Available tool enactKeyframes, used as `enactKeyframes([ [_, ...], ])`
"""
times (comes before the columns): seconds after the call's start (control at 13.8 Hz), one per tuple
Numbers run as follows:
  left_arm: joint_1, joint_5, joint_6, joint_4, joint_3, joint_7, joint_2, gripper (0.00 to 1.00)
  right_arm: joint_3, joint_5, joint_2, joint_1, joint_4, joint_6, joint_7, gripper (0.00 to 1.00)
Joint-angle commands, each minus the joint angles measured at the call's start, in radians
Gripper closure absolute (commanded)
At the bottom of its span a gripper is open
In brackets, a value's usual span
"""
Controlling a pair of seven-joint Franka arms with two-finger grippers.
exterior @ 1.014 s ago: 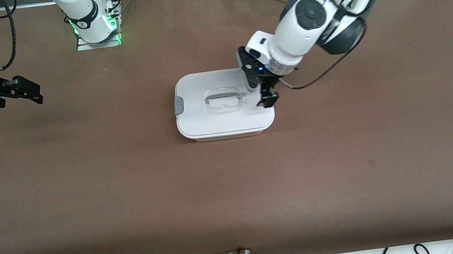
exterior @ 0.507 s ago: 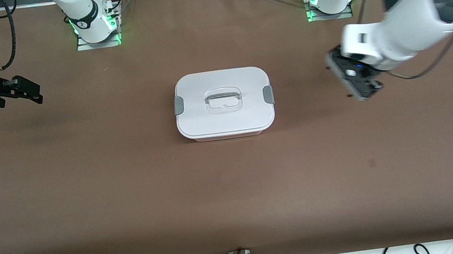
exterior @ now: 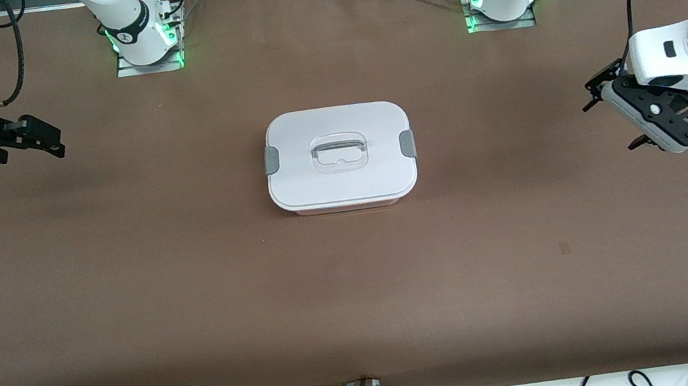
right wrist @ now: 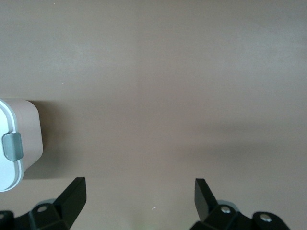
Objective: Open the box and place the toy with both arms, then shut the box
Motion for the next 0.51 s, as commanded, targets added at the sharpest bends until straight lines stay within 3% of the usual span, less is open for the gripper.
enactKeyframes([
  [0.0,-0.044,0.016,-0.030,0.046,0.096,-0.062,-0.034,0.00,0.007,0.005,0.004,-0.009,0.020,-0.022,-0.007,0.00],
  [0.07,-0.105,0.008,-0.030,0.046,0.182,-0.098,-0.053,0.00,0.007,0.005,0.005,-0.009,0.020,-0.022,-0.009,0.00],
  [0.22,-0.335,-0.060,-0.030,0.040,0.457,-0.195,-0.089,0.00,0.007,0.005,0.004,-0.009,0.020,-0.022,-0.007,0.00],
  [0.43,-0.421,-0.127,-0.030,-0.013,0.569,-0.341,-0.133,0.00,0.005,0.005,0.004,-0.009,0.018,-0.025,-0.007,0.00],
])
